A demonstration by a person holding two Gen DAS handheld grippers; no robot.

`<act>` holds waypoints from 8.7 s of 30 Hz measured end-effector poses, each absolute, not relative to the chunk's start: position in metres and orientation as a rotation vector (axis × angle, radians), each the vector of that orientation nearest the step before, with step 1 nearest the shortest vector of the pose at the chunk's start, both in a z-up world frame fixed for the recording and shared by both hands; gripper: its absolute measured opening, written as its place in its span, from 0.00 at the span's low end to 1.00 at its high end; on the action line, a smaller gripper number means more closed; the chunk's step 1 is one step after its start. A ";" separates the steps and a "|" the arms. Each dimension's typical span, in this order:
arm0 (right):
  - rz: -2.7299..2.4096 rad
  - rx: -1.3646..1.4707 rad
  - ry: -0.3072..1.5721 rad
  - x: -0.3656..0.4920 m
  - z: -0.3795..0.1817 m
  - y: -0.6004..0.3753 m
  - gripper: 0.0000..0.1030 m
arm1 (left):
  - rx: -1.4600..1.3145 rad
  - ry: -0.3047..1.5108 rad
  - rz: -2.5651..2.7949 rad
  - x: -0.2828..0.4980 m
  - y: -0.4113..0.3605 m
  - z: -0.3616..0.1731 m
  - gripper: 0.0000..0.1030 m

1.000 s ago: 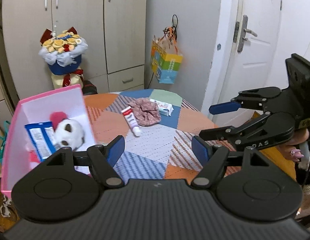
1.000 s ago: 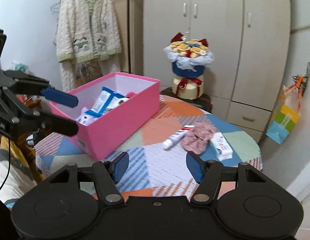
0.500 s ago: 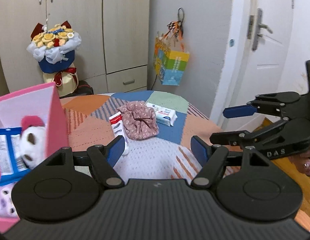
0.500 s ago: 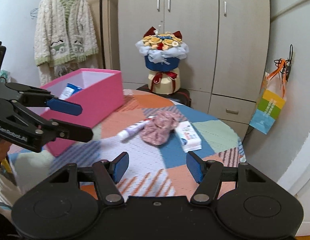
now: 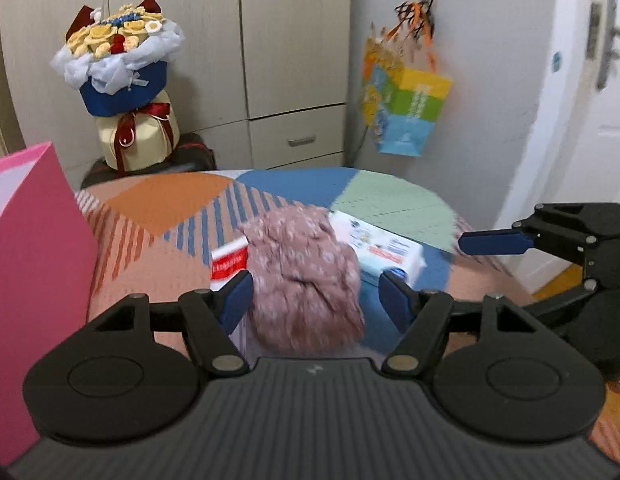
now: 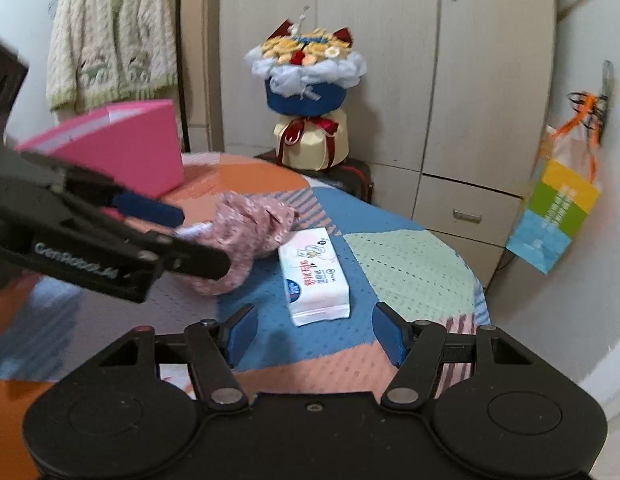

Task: Organize soft objects
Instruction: 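Grasp the pink floral scrunchie with the left gripper while the right gripper grasps the white tissue pack, then lift the scrunchie with the left gripper while the right gripper carries the tissue pack toward the pink box, then lower the scrunchie and tissue pack into the pink box and open both grippers, then withdraw both grippers and move the left gripper to the toothpaste tube, then grasp the red-and-white Colgate toothpaste tube with the left gripper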

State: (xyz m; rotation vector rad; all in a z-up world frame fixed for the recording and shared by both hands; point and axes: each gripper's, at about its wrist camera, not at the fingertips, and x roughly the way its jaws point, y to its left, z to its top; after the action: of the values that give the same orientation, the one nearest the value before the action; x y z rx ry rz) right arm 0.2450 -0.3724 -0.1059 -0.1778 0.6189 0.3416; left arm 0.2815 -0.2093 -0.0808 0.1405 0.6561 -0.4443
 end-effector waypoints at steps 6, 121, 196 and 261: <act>0.403 -0.234 0.643 0.281 -0.124 -0.366 0.66 | 0.155 0.636 -0.375 0.304 -0.221 -0.083 0.62; 0.453 -0.084 0.531 0.211 0.031 -0.126 0.44 | 0.024 0.614 -0.295 0.208 0.058 0.037 0.10; 0.524 -0.259 0.457 0.069 0.012 -0.246 0.89 | 0.163 0.607 -0.559 0.108 -0.047 0.033 0.86; 0.384 0.311 0.707 0.218 -0.129 -0.283 0.25 | -0.228 0.881 -0.369 0.261 -0.132 -0.104 0.25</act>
State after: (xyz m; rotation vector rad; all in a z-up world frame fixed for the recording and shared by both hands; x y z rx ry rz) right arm 0.2181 -0.2834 -0.1288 0.3112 0.7067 0.3839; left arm 0.2611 -0.1322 -0.1041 -0.2281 0.8811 -0.3687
